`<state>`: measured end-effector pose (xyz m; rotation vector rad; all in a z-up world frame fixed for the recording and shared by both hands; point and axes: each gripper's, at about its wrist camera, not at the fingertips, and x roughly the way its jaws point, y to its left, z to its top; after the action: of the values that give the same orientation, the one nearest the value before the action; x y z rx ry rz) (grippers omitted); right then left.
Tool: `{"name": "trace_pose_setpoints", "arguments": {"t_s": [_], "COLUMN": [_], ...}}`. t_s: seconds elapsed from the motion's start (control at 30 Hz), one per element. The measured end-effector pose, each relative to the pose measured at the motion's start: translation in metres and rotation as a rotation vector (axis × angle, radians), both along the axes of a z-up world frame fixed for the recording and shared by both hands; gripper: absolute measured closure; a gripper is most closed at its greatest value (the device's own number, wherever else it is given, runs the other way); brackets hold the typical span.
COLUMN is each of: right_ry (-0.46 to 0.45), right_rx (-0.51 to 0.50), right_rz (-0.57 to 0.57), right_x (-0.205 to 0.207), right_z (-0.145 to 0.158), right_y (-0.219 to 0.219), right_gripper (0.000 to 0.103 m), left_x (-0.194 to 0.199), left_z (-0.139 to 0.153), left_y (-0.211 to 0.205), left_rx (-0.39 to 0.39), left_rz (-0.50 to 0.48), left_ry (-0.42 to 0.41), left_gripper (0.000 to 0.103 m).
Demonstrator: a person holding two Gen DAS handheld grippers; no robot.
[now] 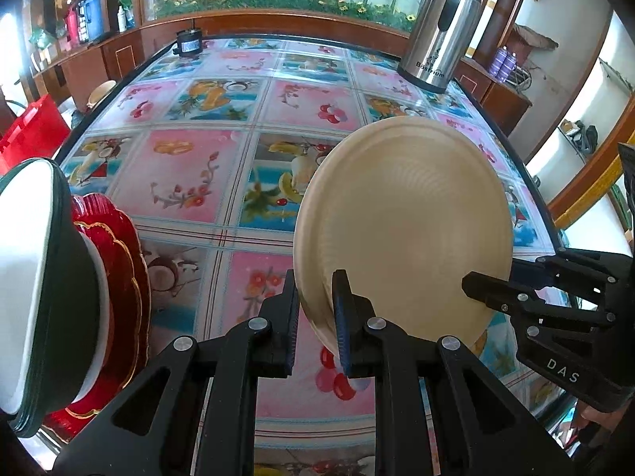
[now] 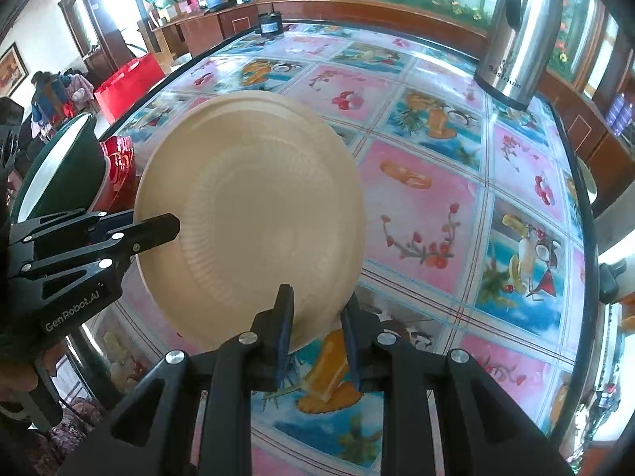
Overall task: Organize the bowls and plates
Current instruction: 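Lift the tan paper plate with both tools and carry it over the green basin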
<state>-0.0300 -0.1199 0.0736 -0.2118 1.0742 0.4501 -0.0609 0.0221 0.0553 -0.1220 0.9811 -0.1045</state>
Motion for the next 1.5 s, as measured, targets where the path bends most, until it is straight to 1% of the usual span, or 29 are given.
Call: {"name": "trace_pose_setpoints", "arguments": {"t_s": [0.27,0.43,0.67,0.83,1.07,1.2,1.33,1.5], "right_ry": [-0.035,-0.064,-0.118,-0.15,-0.191,-0.201,-0.196,-0.17], "right_rx": [-0.013,-0.007,0.01,0.026,0.049,0.06,0.079,0.074], "right_rz": [-0.005,0.013,0.064,0.106,0.197,0.242,0.301,0.362], "right_x": [-0.006,-0.01,-0.013,-0.015,-0.021,-0.02,-0.02,-0.017], "right_z": [0.013,0.026,0.051,0.071,0.096,0.103,0.106,0.097], "right_y": [0.0,0.005,0.021,0.038,0.073,0.095,0.122,0.152], "right_gripper": [0.076,0.074,0.073,0.073,0.074,0.073,0.072,0.071], "left_x": [-0.006,-0.014,-0.024,-0.035,-0.056,-0.069,-0.081,-0.092], "left_z": [0.017,0.039,0.067,0.085,0.112,0.121,0.123,0.113], "left_y": [-0.001,0.005,0.025,0.048,0.085,0.108,0.132,0.162], "left_rx": [-0.005,-0.001,0.005,-0.023,-0.011,-0.017,-0.006,-0.006], "left_rz": [-0.01,-0.006,0.02,0.048,0.116,0.16,0.211,0.27], "left_ry": [-0.042,-0.081,-0.123,-0.15,-0.195,-0.214,-0.219,-0.196], "left_gripper": [0.088,0.088,0.088,0.088,0.087,0.087,0.087,0.087]}}
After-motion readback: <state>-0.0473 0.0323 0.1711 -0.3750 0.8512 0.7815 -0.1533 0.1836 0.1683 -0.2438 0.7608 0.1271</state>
